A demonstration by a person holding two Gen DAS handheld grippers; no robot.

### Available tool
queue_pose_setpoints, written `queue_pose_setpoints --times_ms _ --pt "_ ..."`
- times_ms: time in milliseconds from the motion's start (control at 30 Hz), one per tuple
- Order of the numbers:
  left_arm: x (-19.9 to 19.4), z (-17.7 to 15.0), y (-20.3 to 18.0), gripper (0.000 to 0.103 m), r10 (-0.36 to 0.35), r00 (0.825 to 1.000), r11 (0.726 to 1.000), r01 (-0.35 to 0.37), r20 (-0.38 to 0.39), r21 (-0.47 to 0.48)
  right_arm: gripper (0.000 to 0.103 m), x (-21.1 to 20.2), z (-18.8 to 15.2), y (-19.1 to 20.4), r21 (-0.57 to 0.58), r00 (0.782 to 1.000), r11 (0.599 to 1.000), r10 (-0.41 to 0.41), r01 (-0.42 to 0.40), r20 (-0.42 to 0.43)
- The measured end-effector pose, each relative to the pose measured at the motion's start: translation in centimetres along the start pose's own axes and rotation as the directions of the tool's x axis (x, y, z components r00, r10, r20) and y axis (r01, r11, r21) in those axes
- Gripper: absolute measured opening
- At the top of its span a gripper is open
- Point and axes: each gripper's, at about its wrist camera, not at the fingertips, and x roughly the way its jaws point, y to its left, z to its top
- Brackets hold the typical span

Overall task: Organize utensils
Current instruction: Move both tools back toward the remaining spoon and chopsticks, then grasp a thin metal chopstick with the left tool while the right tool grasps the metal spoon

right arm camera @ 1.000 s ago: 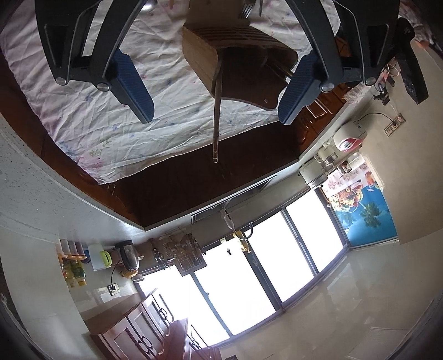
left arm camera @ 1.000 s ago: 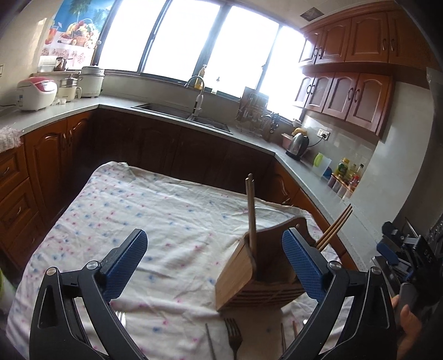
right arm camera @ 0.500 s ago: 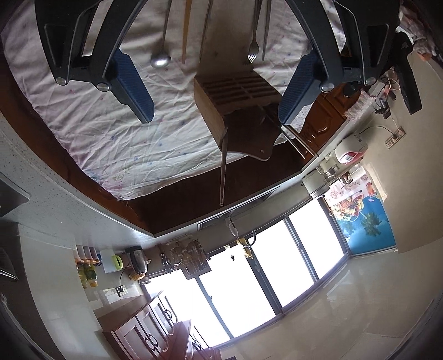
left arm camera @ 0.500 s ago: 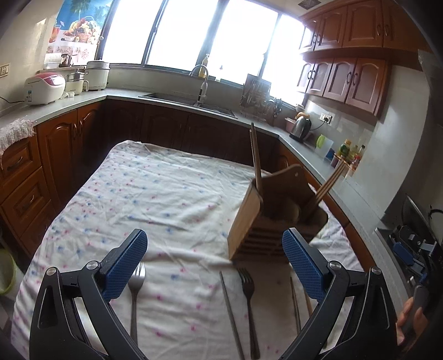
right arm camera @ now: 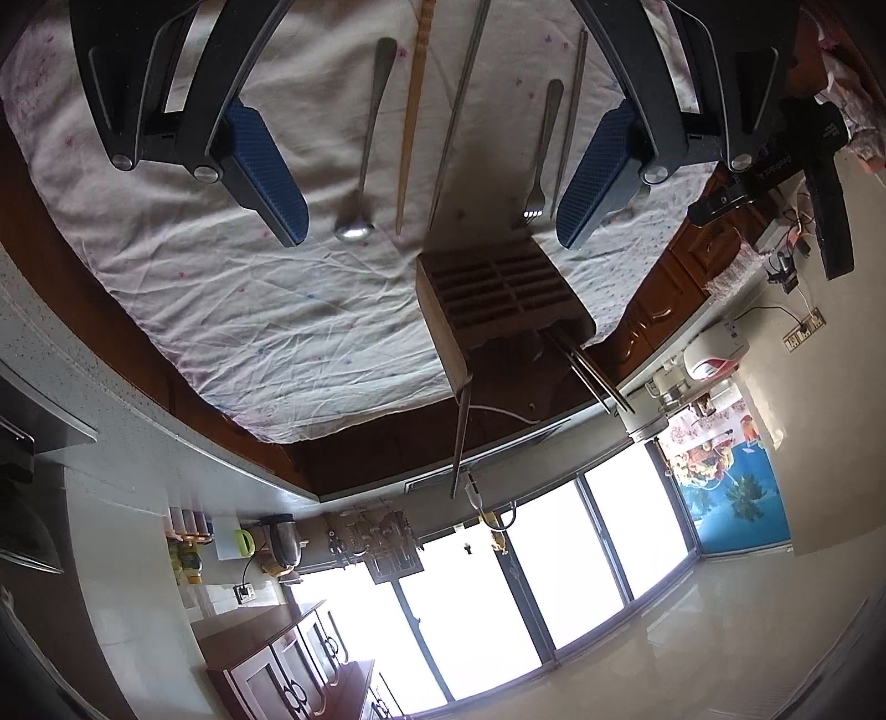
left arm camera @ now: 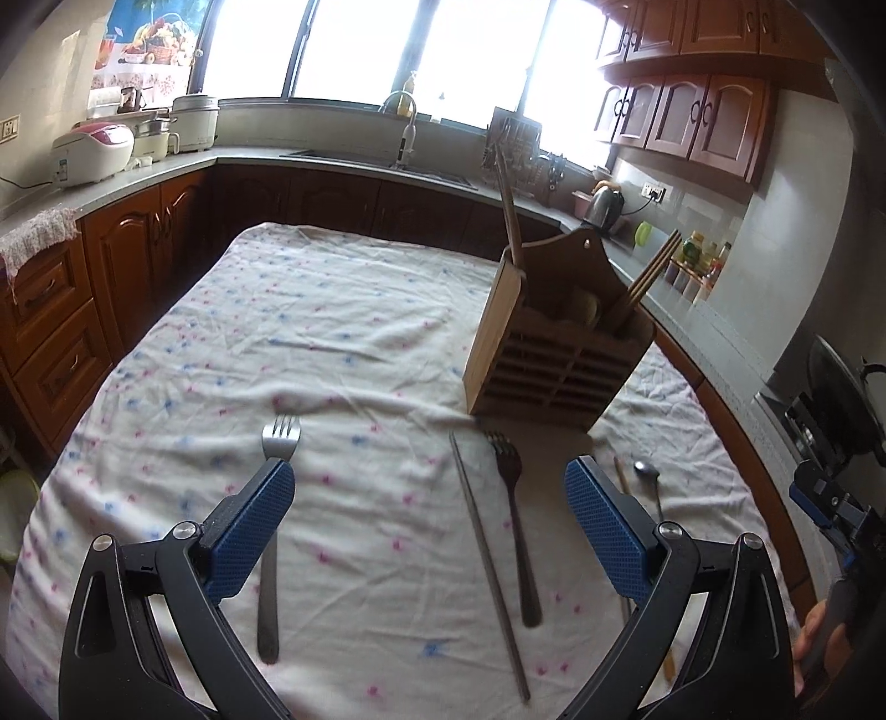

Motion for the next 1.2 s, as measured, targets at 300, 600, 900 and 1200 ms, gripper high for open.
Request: queue_pose_setpoints --times_ms 300,600,900,1200 --pt "1.1 -1.7 0.3 0.100 0.025 0.999 1.000 -0.024 -0.049 0.017 0.091 1.4 -2.6 0.5 -0.042 0.998 0.999 -0.031 0.028 -0.060" --pt "2.5 -0.8 0.4 0.100 0.033 0.997 0.999 -0.032 -0.071 0.026 0.073 3.1 -2.4 0.5 -0.055 0.993 0.997 -0.051 0.046 -0.103" --pt "5.2 -0.2 -0.4 0.084 0.029 0.991 0.998 -0.020 -0.133 0.067 0.060 5.0 -1.9 -0.2 -0.051 0.986 0.997 -0.071 0.064 -0.148" --pt "9.7 0.3 -1.6 0.057 0.025 0.967 0.994 0.002 -0.255 0.105 0.043 8.2 -1.6 -1.5 -0.058 0.968 0.994 -0.104 0.093 -0.230"
